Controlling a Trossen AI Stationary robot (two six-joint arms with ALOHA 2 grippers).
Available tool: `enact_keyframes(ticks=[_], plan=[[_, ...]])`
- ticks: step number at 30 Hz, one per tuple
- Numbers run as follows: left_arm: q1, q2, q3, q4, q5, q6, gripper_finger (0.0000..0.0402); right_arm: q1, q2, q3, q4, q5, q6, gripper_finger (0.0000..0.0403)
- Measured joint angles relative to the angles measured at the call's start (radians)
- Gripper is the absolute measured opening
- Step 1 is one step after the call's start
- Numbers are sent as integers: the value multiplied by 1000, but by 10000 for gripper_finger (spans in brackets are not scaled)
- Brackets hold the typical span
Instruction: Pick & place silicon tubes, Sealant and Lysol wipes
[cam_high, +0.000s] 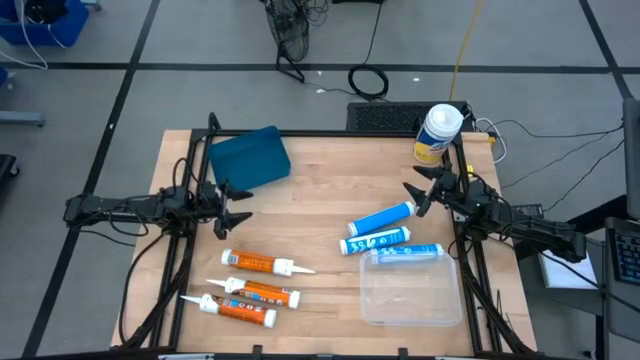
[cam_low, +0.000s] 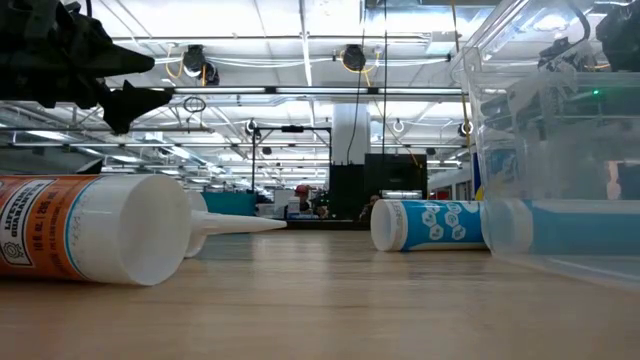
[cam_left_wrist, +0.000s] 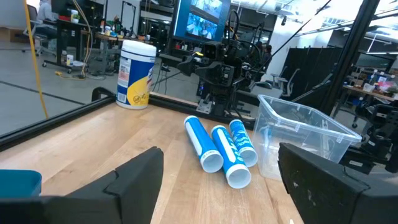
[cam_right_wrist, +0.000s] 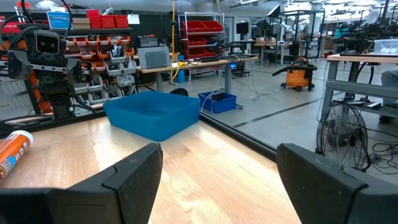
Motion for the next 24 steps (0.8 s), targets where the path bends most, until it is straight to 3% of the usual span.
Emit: enact_keyframes(ticks=[24], plan=[[0, 0, 0, 0, 0, 0, 310, 0, 0, 0, 23, -3, 46, 293]])
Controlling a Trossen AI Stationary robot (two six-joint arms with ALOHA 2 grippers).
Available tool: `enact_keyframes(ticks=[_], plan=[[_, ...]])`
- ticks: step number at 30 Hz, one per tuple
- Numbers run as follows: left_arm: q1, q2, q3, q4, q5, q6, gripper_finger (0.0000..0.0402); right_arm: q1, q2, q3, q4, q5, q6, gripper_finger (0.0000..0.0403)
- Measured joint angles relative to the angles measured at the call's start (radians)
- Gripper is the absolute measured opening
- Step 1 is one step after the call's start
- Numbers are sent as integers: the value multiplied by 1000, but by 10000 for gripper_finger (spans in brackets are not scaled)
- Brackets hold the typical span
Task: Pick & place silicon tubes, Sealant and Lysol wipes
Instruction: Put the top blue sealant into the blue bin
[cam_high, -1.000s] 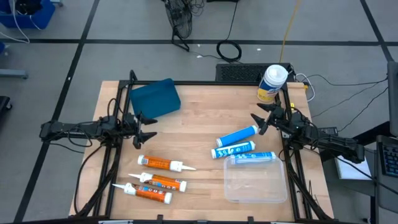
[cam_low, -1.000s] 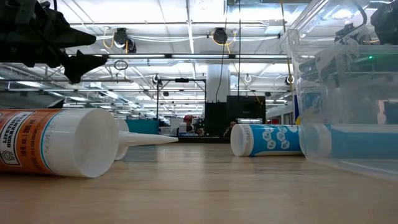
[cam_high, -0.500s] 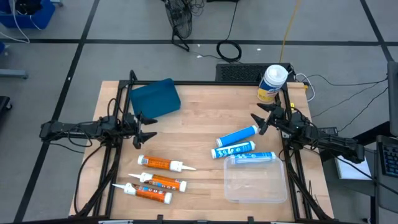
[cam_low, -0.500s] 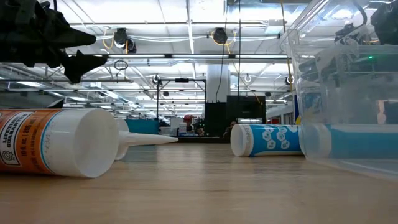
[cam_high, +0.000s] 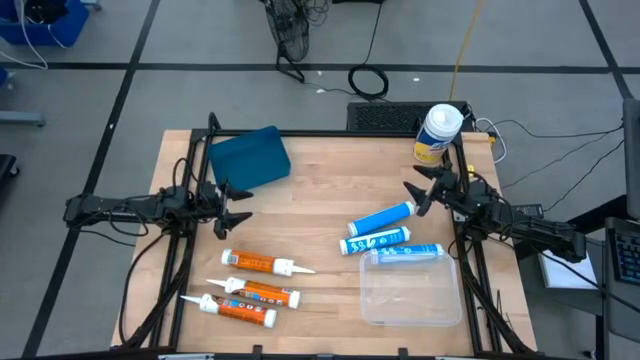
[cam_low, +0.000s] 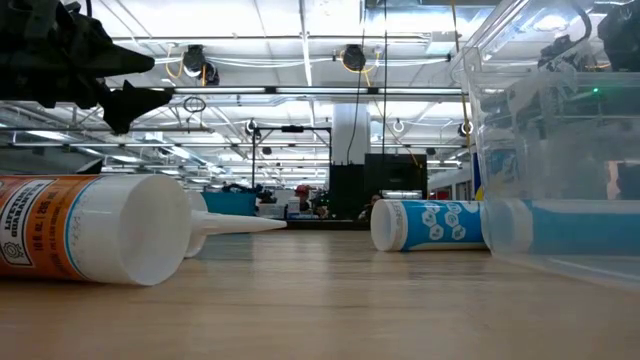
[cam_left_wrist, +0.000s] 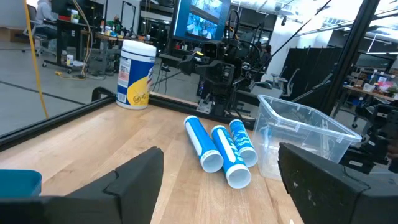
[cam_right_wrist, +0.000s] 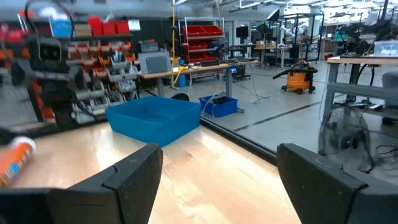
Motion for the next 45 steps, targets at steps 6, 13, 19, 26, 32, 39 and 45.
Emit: enact_keyframes(ticks=[6, 13, 19, 26, 32, 39, 45], plan=[[0, 0, 0, 0, 0, 0, 310, 0, 6, 0, -5, -137, 242, 293], [0, 0, 0, 0, 0, 0, 310, 0, 7, 0, -4, -154, 272, 293], [0, 0, 0, 0, 0, 0, 310, 0, 7, 0, 57, -184, 353, 293], [0, 0, 0, 0, 0, 0, 310, 2, 22, 2, 95, -188, 310, 293], [0, 0, 0, 0, 0, 0, 310, 75, 201, 144, -137, -261, 256, 293], [0, 0, 0, 0, 0, 0, 310, 250, 634, 521, -607, -203, 189, 293], [0, 0, 0, 1, 0, 0, 310, 391, 983, 806, -902, -78, 21, 293]])
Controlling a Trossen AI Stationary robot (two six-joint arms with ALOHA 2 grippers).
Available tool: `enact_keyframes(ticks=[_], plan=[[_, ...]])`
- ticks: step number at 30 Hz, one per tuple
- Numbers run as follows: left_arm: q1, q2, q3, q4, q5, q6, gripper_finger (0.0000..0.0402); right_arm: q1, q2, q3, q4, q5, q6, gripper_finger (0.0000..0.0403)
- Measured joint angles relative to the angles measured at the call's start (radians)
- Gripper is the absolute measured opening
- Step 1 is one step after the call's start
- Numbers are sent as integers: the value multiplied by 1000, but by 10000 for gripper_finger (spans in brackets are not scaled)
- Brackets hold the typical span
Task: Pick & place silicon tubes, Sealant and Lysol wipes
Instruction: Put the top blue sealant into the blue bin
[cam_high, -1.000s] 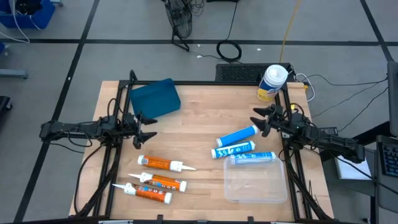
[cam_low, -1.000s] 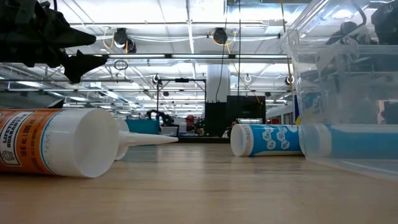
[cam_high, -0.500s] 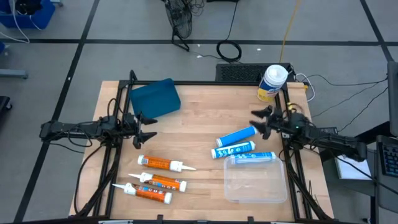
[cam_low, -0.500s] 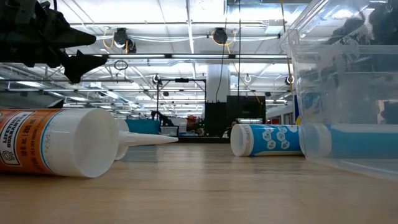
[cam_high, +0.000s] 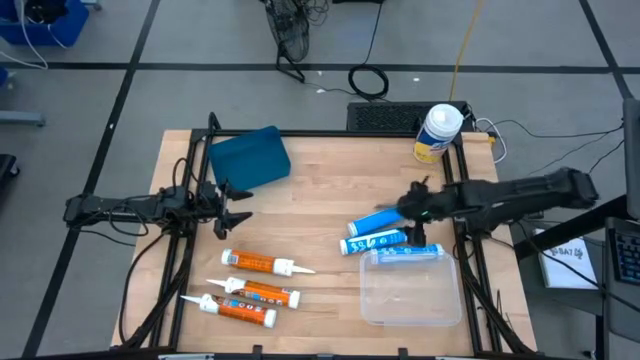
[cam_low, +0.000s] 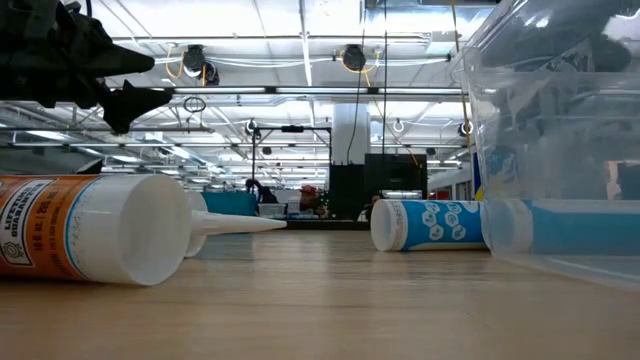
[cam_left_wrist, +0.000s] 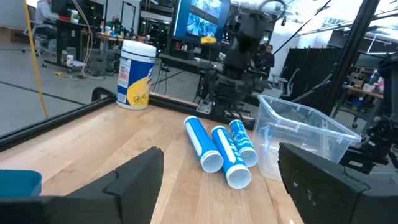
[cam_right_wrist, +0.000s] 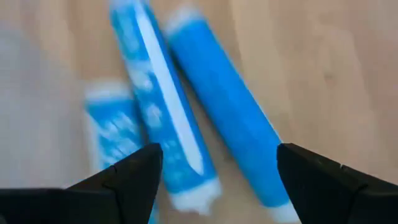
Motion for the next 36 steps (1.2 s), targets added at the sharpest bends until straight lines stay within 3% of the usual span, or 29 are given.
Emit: enact_keyframes(ticks=[5, 11, 17, 25, 29, 30, 36], plan=[[0, 0, 0, 1, 0, 0, 310, 16, 197, 103, -85, 158, -149, 292], [0, 0, 0, 0, 0, 0, 310, -61, 370, 105, -72, 154, -252, 286], [0, 0, 0, 0, 0, 0, 310, -132, 477, 105, -36, 19, -303, 286], [0, 0, 0, 0, 0, 0, 310, -151, 585, 105, -20, 1, -313, 270], [0, 0, 0, -1, 0, 0, 310, -150, 616, 108, -18, -1, -302, 221], [0, 0, 0, 0, 0, 0, 310, -149, 619, 109, -19, 0, -299, 206], [0, 0, 0, 0, 0, 0, 310, -143, 562, 110, -33, 2, -259, 205]])
